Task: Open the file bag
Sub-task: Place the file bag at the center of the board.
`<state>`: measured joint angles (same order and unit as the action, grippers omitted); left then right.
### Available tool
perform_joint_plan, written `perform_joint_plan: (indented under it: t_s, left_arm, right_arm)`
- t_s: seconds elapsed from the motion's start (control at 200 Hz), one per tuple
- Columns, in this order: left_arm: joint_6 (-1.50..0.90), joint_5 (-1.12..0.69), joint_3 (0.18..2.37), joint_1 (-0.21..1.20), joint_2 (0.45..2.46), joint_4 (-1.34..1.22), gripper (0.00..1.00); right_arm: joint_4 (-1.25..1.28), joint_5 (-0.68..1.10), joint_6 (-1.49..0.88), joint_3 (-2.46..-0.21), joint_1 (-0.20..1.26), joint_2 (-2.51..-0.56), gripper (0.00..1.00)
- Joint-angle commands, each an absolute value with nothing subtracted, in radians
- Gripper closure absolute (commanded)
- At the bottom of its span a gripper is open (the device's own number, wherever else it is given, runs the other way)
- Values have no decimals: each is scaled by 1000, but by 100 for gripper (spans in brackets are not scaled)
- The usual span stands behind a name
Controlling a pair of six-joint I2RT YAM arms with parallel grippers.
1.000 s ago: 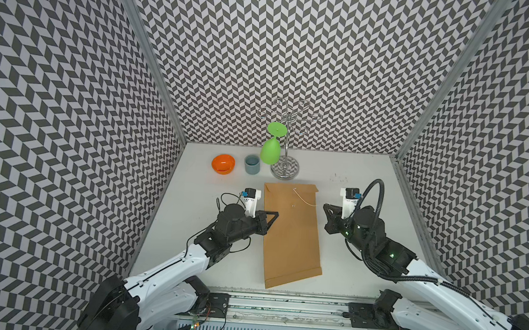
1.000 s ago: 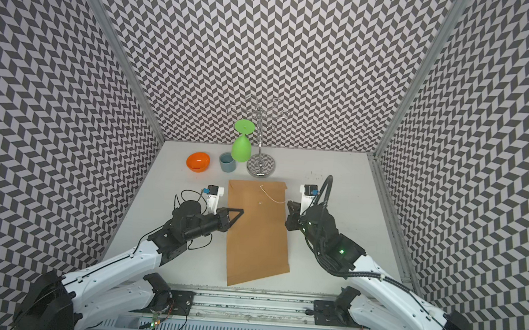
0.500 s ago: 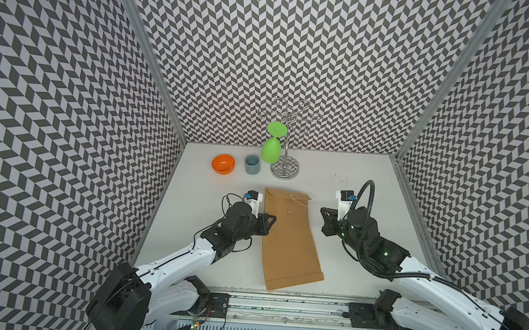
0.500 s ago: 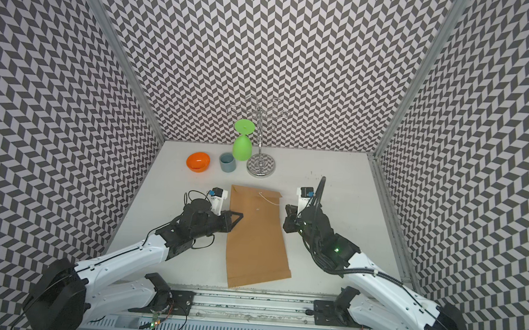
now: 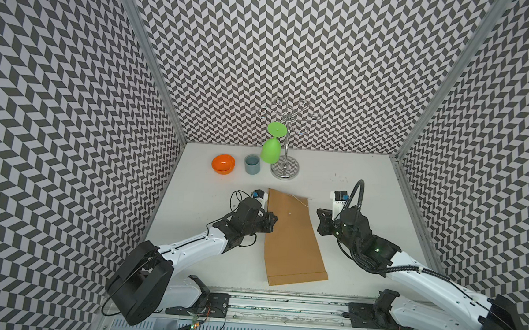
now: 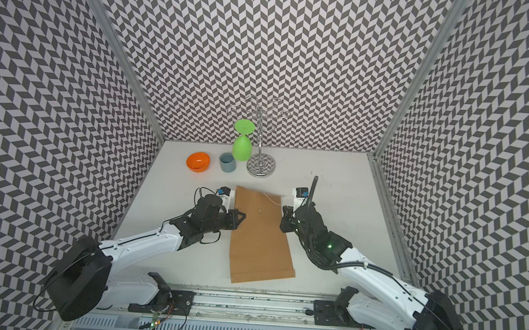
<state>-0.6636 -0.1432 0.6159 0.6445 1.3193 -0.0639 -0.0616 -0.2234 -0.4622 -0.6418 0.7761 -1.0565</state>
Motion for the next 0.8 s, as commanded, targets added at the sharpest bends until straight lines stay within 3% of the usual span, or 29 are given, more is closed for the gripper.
perform_joint_plan:
  t_s: [0.0,0.19,0.476,0.796]
  left_arm:
    - [-610,-61,686,639,1393,-32,100]
    - [-557,-56,800,638,1546,23,100]
    - [-565,-1,796,638,1574,39,48]
    - [-583,56,780,641,1473,102,32]
  right_arm:
    - [23,-275,-478,-642,781,-1111,100]
    - [7,-291,-485,-702,780,-1212,100]
    - [11,-300,-517,-689,764,-1258,100]
    - [-3,-263,-510,-699,746,-1253,100]
